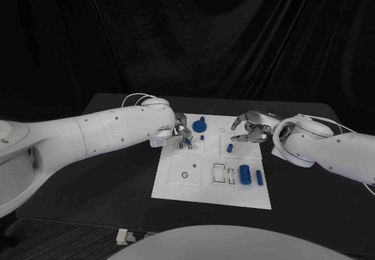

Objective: Assemble the parts on the task board

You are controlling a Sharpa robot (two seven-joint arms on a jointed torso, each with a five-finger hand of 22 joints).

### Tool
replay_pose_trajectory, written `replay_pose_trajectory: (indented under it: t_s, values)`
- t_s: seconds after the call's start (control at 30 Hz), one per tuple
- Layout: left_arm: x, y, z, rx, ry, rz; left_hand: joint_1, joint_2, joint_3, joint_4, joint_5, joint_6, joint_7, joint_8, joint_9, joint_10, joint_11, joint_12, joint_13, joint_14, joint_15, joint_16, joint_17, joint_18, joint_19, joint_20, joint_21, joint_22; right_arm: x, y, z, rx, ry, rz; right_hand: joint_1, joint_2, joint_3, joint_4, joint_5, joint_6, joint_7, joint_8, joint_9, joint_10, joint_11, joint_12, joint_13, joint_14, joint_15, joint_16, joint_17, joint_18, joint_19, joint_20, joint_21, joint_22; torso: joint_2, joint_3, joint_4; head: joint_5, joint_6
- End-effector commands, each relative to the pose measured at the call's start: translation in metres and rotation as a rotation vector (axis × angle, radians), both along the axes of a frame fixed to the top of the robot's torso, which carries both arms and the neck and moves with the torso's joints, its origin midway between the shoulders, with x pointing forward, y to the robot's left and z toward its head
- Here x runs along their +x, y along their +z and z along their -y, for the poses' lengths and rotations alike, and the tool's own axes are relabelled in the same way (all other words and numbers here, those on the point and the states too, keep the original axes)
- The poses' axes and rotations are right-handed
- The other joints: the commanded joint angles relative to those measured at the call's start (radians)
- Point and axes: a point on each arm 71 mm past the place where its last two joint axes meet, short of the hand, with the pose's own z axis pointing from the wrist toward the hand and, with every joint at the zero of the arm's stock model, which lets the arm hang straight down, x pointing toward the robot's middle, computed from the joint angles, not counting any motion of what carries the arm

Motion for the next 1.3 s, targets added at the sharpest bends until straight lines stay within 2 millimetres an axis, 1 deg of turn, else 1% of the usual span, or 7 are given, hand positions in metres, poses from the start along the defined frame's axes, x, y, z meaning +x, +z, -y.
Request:
replay_pose_trajectory:
  t_s: [0.03,0.27,0.4,0.53,0.73,1.13,1.3]
  values:
    - [-0.0009,-0.0014,0.0011,-0.012,-0.016,-0.003,0.003,0.011,0.063,-0.059,-0.004,0.004,-0.003,-0.003,0.001,0.102,-0.007,0.004,0.263,0.108,-0.007,0.000,0.263,0.004,0.001,-0.003,-0.004,0.121,-0.0003,-0.0014,0.0002,-0.003,-0.006,-0.006,0.000,0.009,0.000,-0.004,0.005,0.009,0.001,0.006,0.001,0.056,0.007,-0.005,0.217,0.049,0.007,-0.005,0.141,-0.004,-0.005,0.000,-0.005,0.123,0.000,-0.0003,0.0005,0.001,0.000]
    - [-0.0020,-0.0037,0.0006,-0.013,-0.018,-0.009,0.002,0.011,0.063,-0.059,-0.005,0.004,-0.003,-0.003,0.001,0.102,-0.007,0.004,0.263,0.108,-0.007,0.000,0.263,0.004,0.000,-0.003,-0.005,0.121,-0.0004,-0.0020,0.0006,-0.004,-0.006,-0.008,0.000,0.009,0.000,-0.004,0.005,0.009,0.001,0.006,0.001,0.056,0.007,-0.005,0.217,0.049,0.007,-0.005,0.141,-0.004,-0.005,0.000,-0.005,0.123,0.000,-0.0009,0.0020,0.002,0.000]
    - [-0.0033,-0.0045,0.0008,-0.014,-0.021,-0.013,0.002,0.012,0.063,-0.058,-0.005,0.004,-0.004,-0.003,0.002,0.102,-0.007,0.004,0.263,0.108,-0.007,0.000,0.263,0.005,-0.001,-0.003,-0.006,0.120,-0.0005,-0.0023,0.0006,-0.004,-0.006,-0.009,0.000,0.009,0.000,-0.004,0.005,0.009,0.001,0.006,0.001,0.056,0.007,-0.005,0.217,0.049,0.007,-0.005,0.141,-0.004,-0.005,0.000,-0.005,0.123,0.000,-0.0001,0.0003,0.003,0.000]
    - [-0.0050,-0.0050,0.0007,-0.015,-0.026,-0.017,0.002,0.012,0.063,-0.058,-0.005,0.005,-0.004,-0.003,0.002,0.102,-0.007,0.004,0.263,0.108,-0.008,0.000,0.263,0.004,0.000,-0.003,-0.006,0.120,-0.0005,-0.0025,0.0005,-0.005,-0.006,-0.010,0.000,0.009,0.000,-0.004,0.005,0.009,0.001,0.006,0.001,0.056,0.007,-0.005,0.217,0.049,0.007,-0.005,0.141,-0.004,-0.005,0.000,-0.005,0.123,0.000,-0.0005,0.0005,0.003,0.000]
    - [-0.0065,-0.0056,0.0013,-0.017,-0.032,-0.022,0.001,0.012,0.063,-0.058,-0.006,0.005,-0.004,-0.003,0.002,0.102,-0.008,0.004,0.263,0.108,-0.008,0.000,0.263,0.005,-0.002,-0.003,-0.008,0.119,-0.0005,-0.0030,0.0000,-0.006,-0.005,-0.012,0.001,0.009,-0.001,-0.005,0.006,0.010,0.001,0.008,0.001,0.055,0.007,-0.005,0.216,0.048,0.007,-0.005,0.140,-0.004,-0.006,0.000,-0.007,0.123,0.000,-0.0002,-0.0003,0.007,0.000]
    - [-0.0086,-0.0081,0.0045,-0.020,-0.043,-0.031,0.000,0.013,0.063,-0.058,-0.006,0.007,-0.005,-0.003,0.003,0.102,-0.008,0.004,0.263,0.108,-0.008,0.000,0.263,0.006,-0.004,-0.003,-0.010,0.117,-0.0008,-0.0039,-0.0007,-0.007,-0.002,-0.017,0.001,0.010,-0.001,-0.005,0.007,0.010,0.001,0.009,0.000,0.054,0.008,-0.006,0.215,0.048,0.007,-0.007,0.139,-0.004,-0.007,0.000,-0.008,0.123,0.000,0.0005,0.0010,0.008,0.000]
    - [-0.0094,-0.0097,0.0056,-0.021,-0.046,-0.035,0.000,0.013,0.063,-0.058,-0.006,0.007,-0.005,-0.003,0.004,0.102,-0.008,0.004,0.263,0.108,-0.008,0.000,0.263,0.006,-0.004,-0.003,-0.010,0.118,-0.0009,-0.0040,-0.0005,-0.008,-0.003,-0.018,0.001,0.010,-0.001,-0.005,0.007,0.010,0.001,0.009,0.000,0.054,0.008,-0.006,0.215,0.048,0.007,-0.007,0.139,-0.004,-0.007,0.000,-0.008,0.123,0.000,-0.0001,0.0004,0.010,0.000]
